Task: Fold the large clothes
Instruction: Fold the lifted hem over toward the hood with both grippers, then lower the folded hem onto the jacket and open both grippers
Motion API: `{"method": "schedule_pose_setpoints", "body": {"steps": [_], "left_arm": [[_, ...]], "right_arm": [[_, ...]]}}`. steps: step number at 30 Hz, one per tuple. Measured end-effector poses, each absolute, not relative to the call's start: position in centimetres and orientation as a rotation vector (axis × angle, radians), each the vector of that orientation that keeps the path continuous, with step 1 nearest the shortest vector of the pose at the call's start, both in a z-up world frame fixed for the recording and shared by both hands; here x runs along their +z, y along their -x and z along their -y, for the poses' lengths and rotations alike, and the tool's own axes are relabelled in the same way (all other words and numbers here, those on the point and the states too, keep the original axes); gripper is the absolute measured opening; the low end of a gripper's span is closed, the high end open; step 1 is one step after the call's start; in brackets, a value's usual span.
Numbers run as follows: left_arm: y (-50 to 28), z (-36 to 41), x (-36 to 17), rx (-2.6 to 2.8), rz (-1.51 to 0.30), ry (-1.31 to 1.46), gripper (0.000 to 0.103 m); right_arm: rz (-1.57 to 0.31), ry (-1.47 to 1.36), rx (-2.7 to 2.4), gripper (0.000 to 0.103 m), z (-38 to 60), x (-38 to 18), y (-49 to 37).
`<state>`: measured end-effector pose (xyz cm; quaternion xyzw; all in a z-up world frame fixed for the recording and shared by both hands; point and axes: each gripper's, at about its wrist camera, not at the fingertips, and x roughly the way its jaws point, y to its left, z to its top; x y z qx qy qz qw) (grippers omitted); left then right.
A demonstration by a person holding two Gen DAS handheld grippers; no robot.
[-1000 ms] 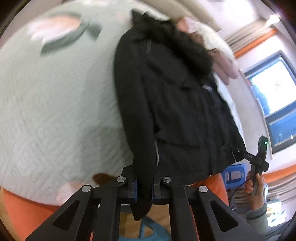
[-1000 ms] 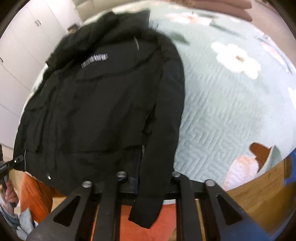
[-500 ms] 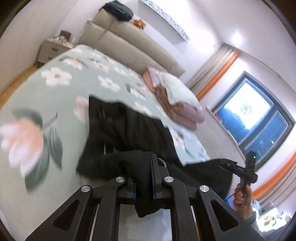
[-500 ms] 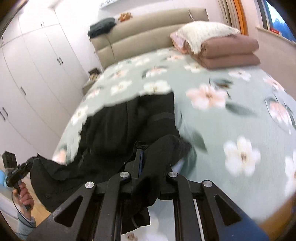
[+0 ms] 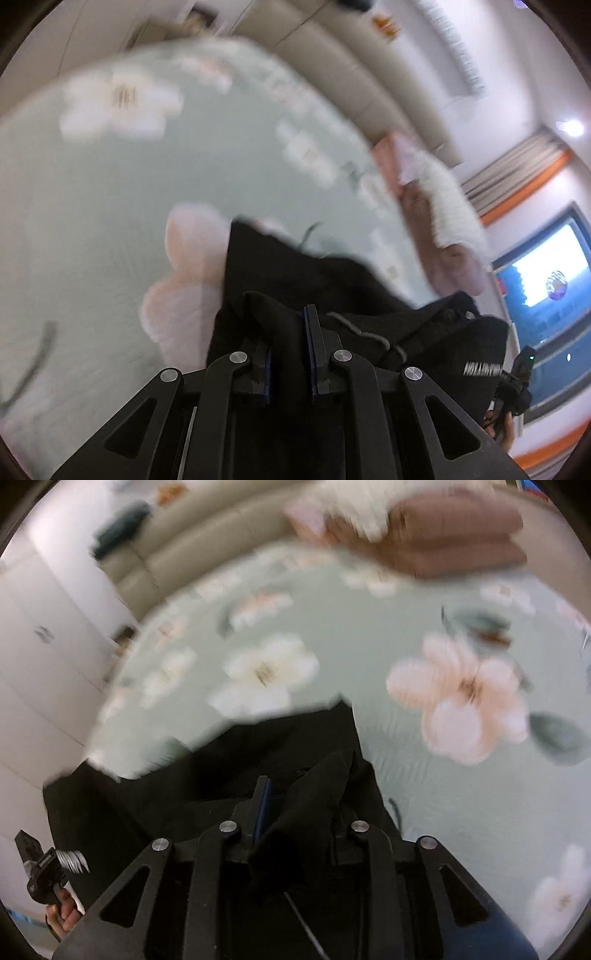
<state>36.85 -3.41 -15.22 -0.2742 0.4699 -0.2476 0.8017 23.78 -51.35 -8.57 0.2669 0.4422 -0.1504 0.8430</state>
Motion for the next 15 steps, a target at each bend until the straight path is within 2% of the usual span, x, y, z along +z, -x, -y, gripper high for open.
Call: {"method": "schedule_pose_setpoints", "body": {"steps": [2, 6, 9, 10, 13, 14, 15], "left_arm": [[-37.4, 3.3, -16.2, -0.558, -1.020, 0.608, 0.016], [-39.0, 2.0, -16.1, -0.650, -1.148, 0.622, 0.020], [-39.5, 0.7, -14.0, -0.700, -1.218, 0.617, 0.023], [-39.3, 0.1, -12.6, -0.743, -1.218, 0.617, 0.024], [-38.8, -2.1, -8.6, -0.887, -1.206, 0.649, 0.039], [-38.5, -2.9, -7.4, -0.921, -1.197, 0.655, 0.049], [-38.2, -3.5, -6.3, -0.936, -1.178, 0.645, 0.065]], "right_arm": [[-0.984, -0.576, -0.313, 0.032, 51.5, -11.7, -24.9], [-1.031, -0.533, -0.304, 0.035, 51.3, -11.6, -25.6], [-1.083, -0.574, -0.278, 0.044, 52.1, -9.8, -25.6], [-1.080, -0.595, -0.267, 0.053, 52.6, -8.7, -25.4], [-1.026, -0.675, -0.218, 0.076, 53.9, -5.1, -24.0], [-1.001, -0.719, -0.183, 0.084, 54.5, -3.7, -23.2], [-0.986, -0.742, -0.159, 0.086, 54.8, -2.8, -22.8]]}}
